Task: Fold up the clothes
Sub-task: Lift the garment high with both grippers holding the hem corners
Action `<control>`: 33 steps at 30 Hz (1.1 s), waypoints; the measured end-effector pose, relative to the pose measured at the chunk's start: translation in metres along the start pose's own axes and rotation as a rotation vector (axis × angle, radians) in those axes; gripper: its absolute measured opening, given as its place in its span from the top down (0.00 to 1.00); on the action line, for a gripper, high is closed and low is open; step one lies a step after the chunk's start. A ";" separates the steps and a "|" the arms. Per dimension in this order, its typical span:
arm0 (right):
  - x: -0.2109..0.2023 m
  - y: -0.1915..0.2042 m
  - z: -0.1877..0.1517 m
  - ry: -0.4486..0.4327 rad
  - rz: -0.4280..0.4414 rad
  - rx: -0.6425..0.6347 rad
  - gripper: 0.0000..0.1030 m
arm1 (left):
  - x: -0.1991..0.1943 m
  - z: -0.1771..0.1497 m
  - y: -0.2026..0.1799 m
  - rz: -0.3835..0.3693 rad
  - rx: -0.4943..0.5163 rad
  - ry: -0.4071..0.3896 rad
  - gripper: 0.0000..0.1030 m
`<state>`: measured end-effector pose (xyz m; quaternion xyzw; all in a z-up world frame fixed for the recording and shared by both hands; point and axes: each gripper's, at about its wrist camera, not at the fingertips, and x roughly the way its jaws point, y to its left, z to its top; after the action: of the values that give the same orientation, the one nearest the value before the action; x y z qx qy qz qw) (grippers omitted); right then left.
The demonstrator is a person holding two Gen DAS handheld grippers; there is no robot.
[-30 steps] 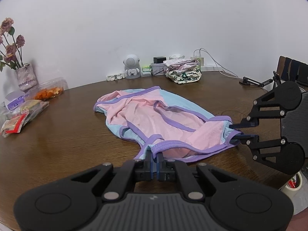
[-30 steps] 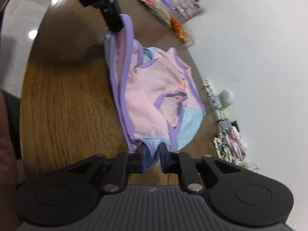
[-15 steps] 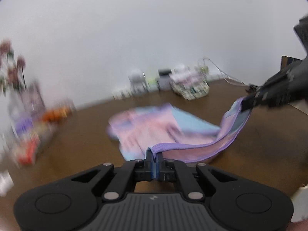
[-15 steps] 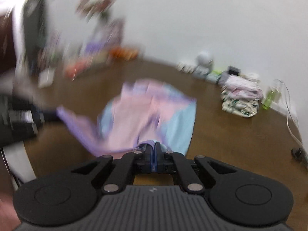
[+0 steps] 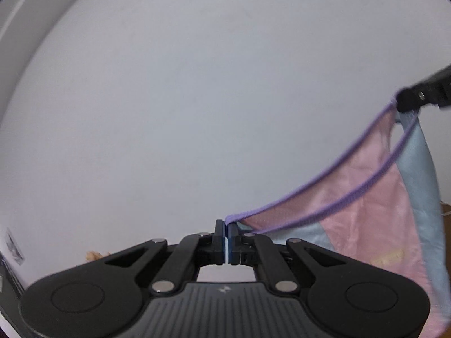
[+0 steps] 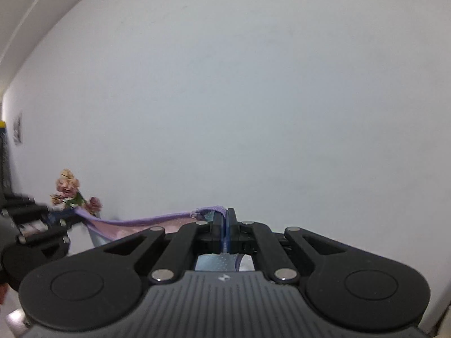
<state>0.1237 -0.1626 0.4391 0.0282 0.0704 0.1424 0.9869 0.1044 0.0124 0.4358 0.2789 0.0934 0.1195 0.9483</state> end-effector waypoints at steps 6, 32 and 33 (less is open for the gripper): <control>-0.001 0.004 0.001 0.006 -0.063 -0.040 0.99 | -0.004 0.006 -0.009 0.043 0.041 0.003 0.99; 0.078 0.049 -0.008 0.034 -0.091 -0.020 0.99 | 0.065 -0.005 -0.005 0.112 0.020 0.055 0.99; 0.093 0.049 -0.009 0.039 -0.093 -0.016 0.99 | 0.078 -0.006 -0.007 0.116 0.024 0.058 0.99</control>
<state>0.1973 -0.0888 0.4218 0.0141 0.0896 0.0974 0.9911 0.1784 0.0312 0.4187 0.2915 0.1058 0.1813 0.9333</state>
